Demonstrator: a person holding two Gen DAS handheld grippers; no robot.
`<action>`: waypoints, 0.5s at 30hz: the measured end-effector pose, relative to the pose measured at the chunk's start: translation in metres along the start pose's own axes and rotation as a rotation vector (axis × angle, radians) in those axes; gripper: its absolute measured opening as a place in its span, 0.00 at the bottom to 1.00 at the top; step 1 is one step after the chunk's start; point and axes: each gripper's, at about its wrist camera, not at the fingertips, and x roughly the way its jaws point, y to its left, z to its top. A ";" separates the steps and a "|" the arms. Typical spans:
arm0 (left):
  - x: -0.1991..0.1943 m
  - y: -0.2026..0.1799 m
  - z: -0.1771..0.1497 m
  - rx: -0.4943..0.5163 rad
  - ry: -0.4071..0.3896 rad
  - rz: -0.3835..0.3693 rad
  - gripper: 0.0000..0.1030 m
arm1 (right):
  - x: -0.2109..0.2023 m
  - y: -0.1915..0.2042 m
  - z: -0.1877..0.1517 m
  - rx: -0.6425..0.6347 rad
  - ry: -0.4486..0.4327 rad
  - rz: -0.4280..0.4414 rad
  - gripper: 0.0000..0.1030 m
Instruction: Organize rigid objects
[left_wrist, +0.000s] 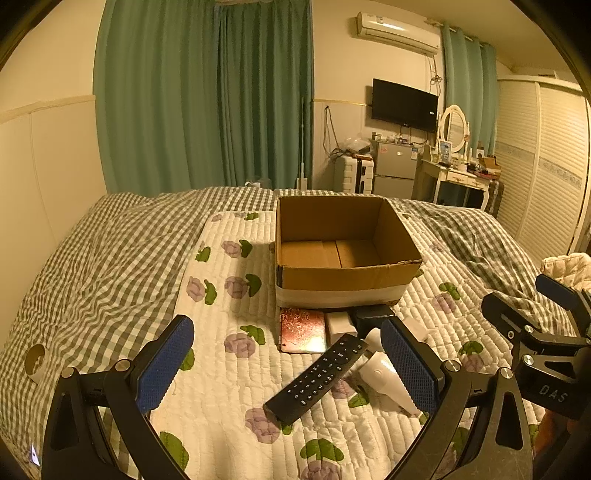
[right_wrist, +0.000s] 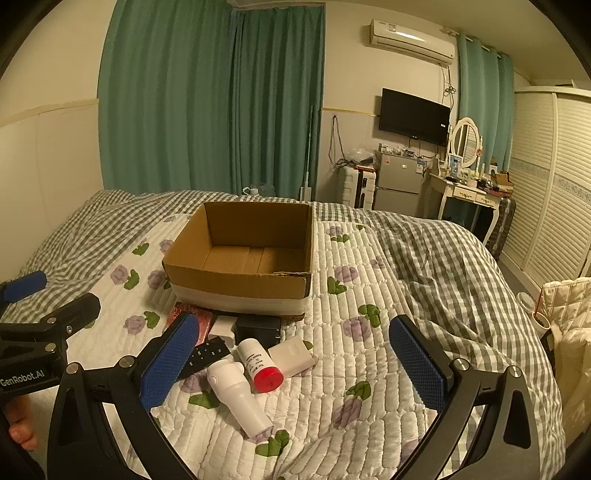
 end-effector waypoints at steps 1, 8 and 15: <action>0.000 0.000 0.000 0.003 -0.002 -0.002 1.00 | 0.000 0.000 0.001 0.001 -0.001 0.002 1.00; 0.024 0.000 -0.011 0.010 0.057 -0.013 1.00 | 0.012 0.000 -0.003 -0.003 0.042 -0.003 1.00; 0.080 -0.006 -0.045 0.038 0.221 -0.030 0.99 | 0.055 -0.006 -0.024 0.010 0.188 0.003 1.00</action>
